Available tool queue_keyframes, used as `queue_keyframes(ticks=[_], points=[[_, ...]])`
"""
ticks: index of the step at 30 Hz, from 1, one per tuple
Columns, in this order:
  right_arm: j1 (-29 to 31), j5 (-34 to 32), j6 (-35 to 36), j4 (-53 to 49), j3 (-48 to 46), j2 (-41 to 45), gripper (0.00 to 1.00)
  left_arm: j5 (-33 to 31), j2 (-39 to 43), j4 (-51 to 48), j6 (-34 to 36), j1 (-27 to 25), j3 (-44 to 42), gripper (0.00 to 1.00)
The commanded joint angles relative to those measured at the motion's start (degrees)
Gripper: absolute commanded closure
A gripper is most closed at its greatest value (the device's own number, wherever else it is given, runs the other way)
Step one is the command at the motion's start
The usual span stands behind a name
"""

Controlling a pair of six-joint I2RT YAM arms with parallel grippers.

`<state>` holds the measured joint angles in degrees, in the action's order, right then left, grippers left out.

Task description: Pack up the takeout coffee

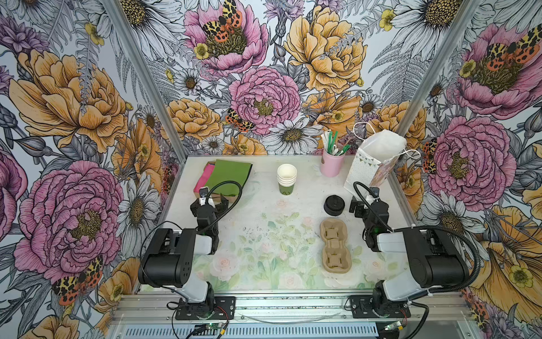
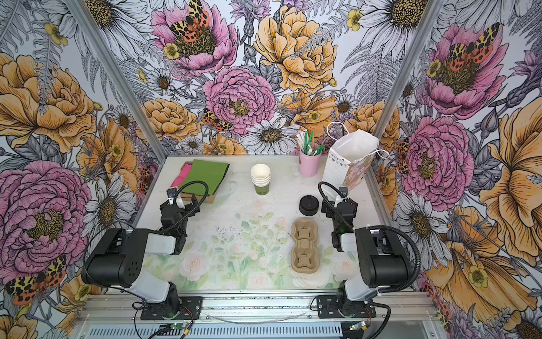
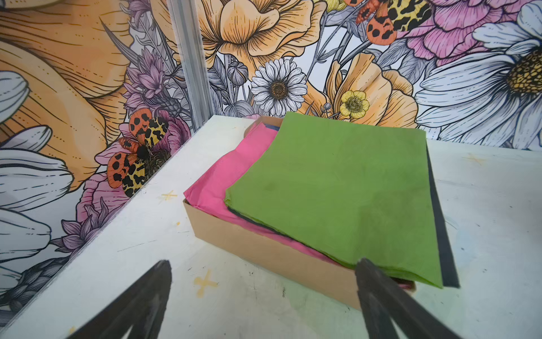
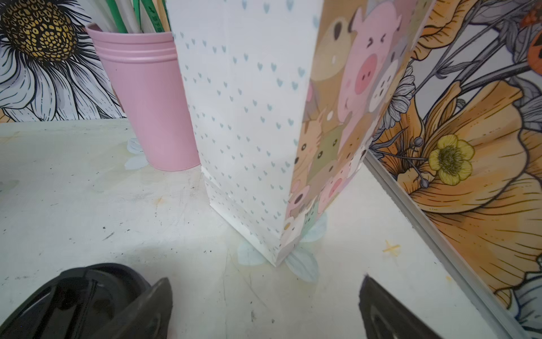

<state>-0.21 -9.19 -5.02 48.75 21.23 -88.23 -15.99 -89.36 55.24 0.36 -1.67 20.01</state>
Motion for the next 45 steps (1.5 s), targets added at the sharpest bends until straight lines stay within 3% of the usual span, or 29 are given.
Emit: queue_keyframes(ticks=[1, 34, 37, 39, 45], points=[[0.0, 0.3, 0.2, 1.9, 0.9, 0.2, 0.01, 1.1, 0.4, 0.3, -0.4, 0.2, 0.9, 0.01], [0.1, 0.1, 0.2, 2.3, 0.3, 0.9, 0.01, 2.4, 0.8, 1.1, -1.0, 0.9, 0.3, 0.01], [2.2, -3.8, 1.5, -0.5, -0.7, 6.4, 0.04, 1.4, 4.9, 1.2, 0.0, -0.2, -1.6, 0.01], [4.0, -6.0, 1.9, -8.1, 0.4, 12.2, 0.03, -1.2, 9.7, -1.7, 1.2, -1.8, -2.1, 0.01], [8.5, -8.2, 0.8, -25.6, 5.5, 26.6, 0.01, -9.8, 24.6, -18.8, -0.1, -6.9, 1.5, 0.01]])
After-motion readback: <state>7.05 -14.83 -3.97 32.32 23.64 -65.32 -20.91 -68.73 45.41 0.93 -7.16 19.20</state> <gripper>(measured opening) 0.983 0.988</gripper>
